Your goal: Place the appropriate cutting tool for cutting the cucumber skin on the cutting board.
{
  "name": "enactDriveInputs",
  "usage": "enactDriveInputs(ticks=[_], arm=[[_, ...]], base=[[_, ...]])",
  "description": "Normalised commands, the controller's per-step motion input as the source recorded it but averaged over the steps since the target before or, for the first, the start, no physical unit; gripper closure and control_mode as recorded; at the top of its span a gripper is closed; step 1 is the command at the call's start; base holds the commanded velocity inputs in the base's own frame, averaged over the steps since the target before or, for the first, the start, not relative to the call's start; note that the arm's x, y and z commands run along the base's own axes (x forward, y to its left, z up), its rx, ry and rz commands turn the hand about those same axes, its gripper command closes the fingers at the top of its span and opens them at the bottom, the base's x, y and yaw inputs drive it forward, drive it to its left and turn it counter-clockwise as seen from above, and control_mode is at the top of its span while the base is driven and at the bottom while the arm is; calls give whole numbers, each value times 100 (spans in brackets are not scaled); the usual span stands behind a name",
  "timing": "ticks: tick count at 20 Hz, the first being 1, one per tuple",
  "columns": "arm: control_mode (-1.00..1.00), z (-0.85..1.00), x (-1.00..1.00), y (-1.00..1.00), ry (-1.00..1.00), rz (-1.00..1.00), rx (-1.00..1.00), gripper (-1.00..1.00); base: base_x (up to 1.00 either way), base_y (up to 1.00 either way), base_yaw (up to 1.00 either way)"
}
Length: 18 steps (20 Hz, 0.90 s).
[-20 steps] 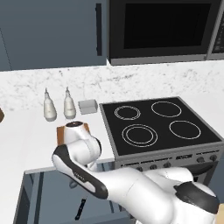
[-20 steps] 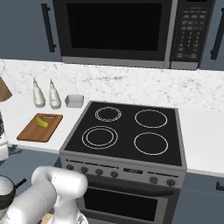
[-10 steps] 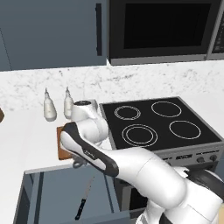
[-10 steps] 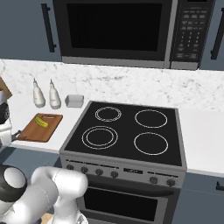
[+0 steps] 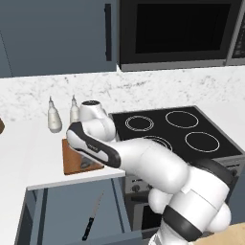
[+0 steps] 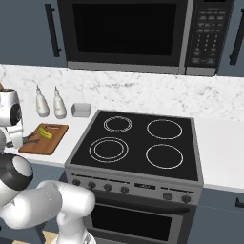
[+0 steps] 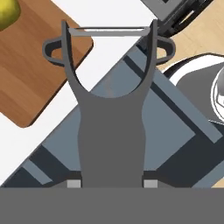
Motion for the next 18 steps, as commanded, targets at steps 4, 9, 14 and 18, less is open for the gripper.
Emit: enactDriveInputs(ticks=[4,9,14,18], arm=[[-100,-29,38,0,0,-4,-2,100],[-100,-18,25,9,0,-1,0,100],[-100,-31,17,4,0,0,0,100],[-100,-47,24,15,0,0,0,100]], base=[[0,0,0],[0,0,0],[0,0,0],[0,0,0]])
